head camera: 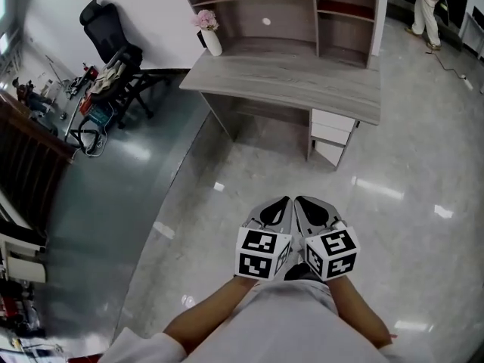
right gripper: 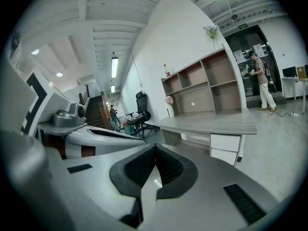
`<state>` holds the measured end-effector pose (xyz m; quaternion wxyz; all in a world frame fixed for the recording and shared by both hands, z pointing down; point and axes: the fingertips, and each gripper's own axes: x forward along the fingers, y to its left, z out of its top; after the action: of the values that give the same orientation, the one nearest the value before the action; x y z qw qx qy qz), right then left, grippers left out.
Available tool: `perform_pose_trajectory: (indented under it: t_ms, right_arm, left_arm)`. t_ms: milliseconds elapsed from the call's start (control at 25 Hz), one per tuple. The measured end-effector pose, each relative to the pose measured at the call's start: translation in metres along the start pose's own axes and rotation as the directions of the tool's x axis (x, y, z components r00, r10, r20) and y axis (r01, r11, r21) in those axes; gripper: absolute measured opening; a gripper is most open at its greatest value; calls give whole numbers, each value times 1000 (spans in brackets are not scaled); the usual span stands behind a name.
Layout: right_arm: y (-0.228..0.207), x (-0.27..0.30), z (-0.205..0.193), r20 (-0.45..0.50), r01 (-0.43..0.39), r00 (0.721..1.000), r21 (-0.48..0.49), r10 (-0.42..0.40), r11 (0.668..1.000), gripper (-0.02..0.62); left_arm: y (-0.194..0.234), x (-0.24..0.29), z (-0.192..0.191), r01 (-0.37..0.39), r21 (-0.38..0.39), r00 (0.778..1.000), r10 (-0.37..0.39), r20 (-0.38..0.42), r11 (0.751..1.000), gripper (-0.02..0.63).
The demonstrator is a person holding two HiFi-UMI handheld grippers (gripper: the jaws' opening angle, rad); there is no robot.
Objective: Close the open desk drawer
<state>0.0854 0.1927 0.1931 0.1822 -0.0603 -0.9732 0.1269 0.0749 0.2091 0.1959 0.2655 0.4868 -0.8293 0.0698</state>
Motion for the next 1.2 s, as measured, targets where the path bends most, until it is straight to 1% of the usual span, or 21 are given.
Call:
perform_pose_trajectory:
  t_ms: [160,320,560,760,880,1000,1080,1200]
  right_arm:
    - [-32,8,13,27,2,1000,17,-2,1000,-5]
    - [-59,8,20,35,25,999,46,-27,999,-5]
    - [-99,6,22,49,92,994,96,-97,991,-5]
    - [-126,10,24,45,162,984,135,-170,977,-5]
    - [-139,25,26,46,206,976,147,-215,967,-5]
    - [-150,49,31,42,256,963,156,-265,954,-5]
    - [-157,65,38,37,302,949,164,-312,939,-5]
    - [-163,90,51,28,370,924,175,-381,912,-5]
  left_arm:
    - [-3,31,19,-2,32,1000,2,-3,999,2]
    - [-10,56,31,17,42,1000,-16,-19,999,2]
    - [-21,89,42,74,79,997,-71,-43,994,2]
    - [-25,113,52,145,102,988,-140,-61,984,2]
    - [-16,132,56,192,117,980,-185,-67,974,2]
    - [4,154,62,237,123,970,-228,-78,964,2]
    - [18,168,69,283,130,958,-273,-90,950,2]
    - [39,187,83,357,143,932,-344,-111,923,2]
